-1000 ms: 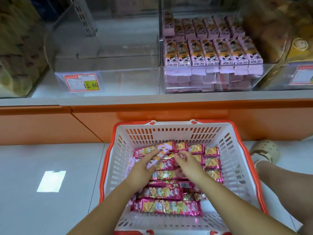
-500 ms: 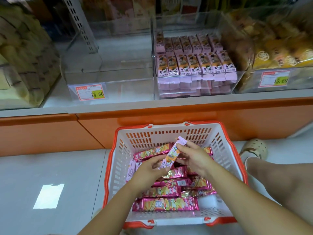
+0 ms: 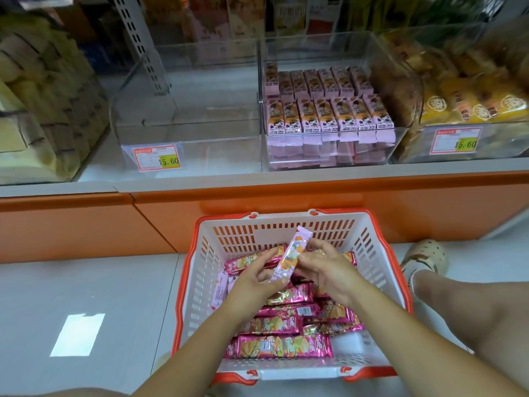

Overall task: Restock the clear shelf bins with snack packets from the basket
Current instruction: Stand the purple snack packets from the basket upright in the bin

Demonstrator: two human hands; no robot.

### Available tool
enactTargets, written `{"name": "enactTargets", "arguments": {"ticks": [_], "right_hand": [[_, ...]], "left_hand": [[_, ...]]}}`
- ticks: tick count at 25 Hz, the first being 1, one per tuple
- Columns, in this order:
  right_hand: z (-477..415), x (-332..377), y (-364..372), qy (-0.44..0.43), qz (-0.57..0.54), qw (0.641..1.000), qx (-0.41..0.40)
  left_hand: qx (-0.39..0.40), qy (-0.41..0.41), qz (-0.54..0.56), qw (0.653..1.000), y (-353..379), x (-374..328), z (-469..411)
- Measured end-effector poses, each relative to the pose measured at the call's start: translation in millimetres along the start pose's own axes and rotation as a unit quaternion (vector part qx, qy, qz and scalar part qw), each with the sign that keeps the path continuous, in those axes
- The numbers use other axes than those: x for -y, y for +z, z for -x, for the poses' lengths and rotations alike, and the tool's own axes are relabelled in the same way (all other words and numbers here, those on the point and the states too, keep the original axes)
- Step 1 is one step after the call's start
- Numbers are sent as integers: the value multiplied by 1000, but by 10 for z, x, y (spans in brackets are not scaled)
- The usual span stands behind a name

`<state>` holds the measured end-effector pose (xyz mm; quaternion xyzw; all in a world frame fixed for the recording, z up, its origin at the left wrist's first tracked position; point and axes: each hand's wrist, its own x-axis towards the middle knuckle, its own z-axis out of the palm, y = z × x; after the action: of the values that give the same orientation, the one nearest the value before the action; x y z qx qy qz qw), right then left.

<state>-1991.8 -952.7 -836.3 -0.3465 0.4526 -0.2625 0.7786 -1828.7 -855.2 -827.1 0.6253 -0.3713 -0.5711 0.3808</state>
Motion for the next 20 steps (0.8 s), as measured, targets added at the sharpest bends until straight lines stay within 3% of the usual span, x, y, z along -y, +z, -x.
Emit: {"name": "enactTargets", "arguments": {"ticks": [6, 10, 12, 15, 17, 18, 20], "right_hand": [[107, 66, 138, -27, 94, 995, 25], [263, 407, 256, -98, 89, 991, 2], [372, 651, 347, -141, 83, 986, 19], [464, 1132, 463, -210, 74, 975, 19], [419, 1487, 537, -259, 78, 963, -7], [357, 1693, 585, -285, 94, 953, -33], [167, 2067, 674, -327, 140, 930, -92]], "left_hand": [[-29, 69, -35, 997, 126, -256, 49], [-77, 151, -165, 972, 21, -635, 57], [-142, 233, -240, 932, -111, -952, 43], [-265, 347, -330, 837, -377, -1495, -63], [-303, 396, -384, 777, -565, -1793, -249], [-311, 406, -409, 755, -657, -1935, -365], [-293, 385, -442, 755, -780, -2199, -561]]}}
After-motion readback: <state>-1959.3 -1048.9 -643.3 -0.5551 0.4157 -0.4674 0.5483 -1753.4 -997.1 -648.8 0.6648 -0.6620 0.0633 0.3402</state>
